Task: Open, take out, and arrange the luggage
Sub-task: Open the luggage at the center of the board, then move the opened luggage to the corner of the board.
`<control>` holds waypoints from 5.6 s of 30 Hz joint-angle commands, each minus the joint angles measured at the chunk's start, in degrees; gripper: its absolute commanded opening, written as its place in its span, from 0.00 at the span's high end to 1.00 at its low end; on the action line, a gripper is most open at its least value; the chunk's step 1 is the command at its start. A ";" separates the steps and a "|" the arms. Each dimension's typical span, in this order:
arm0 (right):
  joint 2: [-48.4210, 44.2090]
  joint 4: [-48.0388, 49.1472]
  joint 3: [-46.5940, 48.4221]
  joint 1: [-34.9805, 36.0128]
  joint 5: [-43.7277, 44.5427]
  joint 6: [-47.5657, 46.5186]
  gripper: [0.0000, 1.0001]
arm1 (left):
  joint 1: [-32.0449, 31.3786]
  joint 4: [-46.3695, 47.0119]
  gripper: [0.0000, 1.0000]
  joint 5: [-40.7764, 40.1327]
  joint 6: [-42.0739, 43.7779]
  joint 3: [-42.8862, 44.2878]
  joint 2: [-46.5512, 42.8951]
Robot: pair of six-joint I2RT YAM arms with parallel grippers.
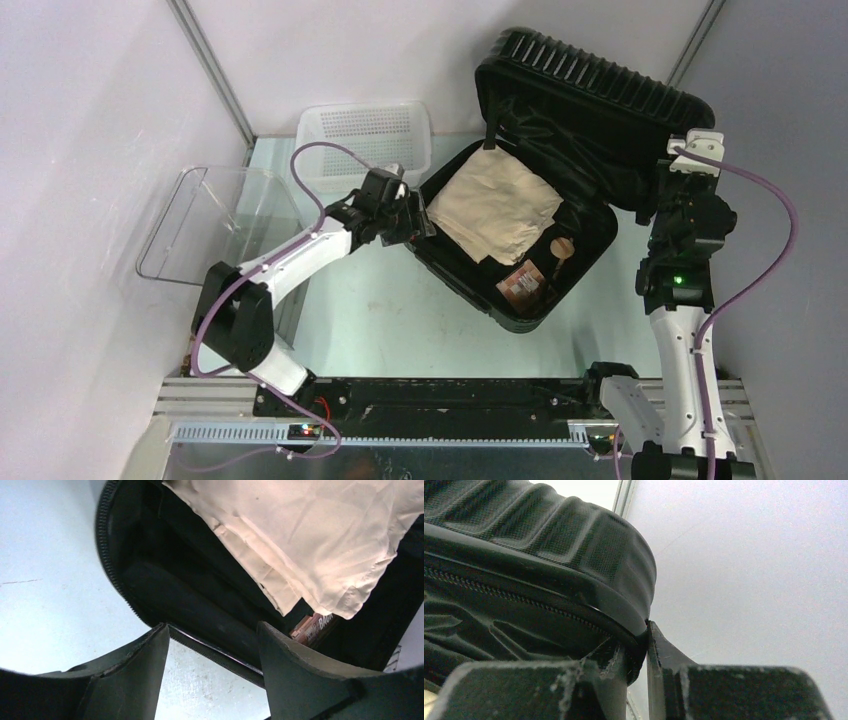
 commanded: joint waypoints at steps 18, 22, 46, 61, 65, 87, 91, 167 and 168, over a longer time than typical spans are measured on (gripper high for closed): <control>4.82 9.53 0.43 -3.60 -6.79 6.52 1.00 | 1.03 7.82 0.58 0.17 -6.68 2.26 5.12; 8.03 14.18 1.01 -6.23 -7.64 8.46 1.00 | 0.00 9.38 0.89 1.64 -9.29 4.83 6.89; 42.51 28.38 26.40 -20.86 -21.49 15.00 1.00 | -2.87 16.70 1.00 2.84 -19.77 29.06 26.33; 55.48 26.28 43.26 -18.40 -19.62 12.72 1.00 | -3.41 22.46 1.00 5.62 -22.26 35.84 32.37; 57.40 26.16 46.29 -18.16 -19.45 11.67 1.00 | -3.41 24.69 0.99 6.19 -22.42 36.38 33.31; 37.66 9.55 28.73 -16.18 -11.34 13.42 0.26 | -4.29 22.31 0.40 4.10 -22.31 33.62 27.70; 36.11 5.40 29.19 -16.78 -10.04 14.63 0.30 | -4.40 19.19 0.39 4.73 -20.93 32.99 26.10; 52.89 -43.36 73.06 -23.19 -6.81 40.16 0.18 | -0.77 3.10 0.92 0.67 -4.52 37.61 32.36; 52.85 -43.25 73.21 -23.33 -6.81 40.28 0.18 | -0.84 3.81 0.93 0.74 -4.55 36.25 31.93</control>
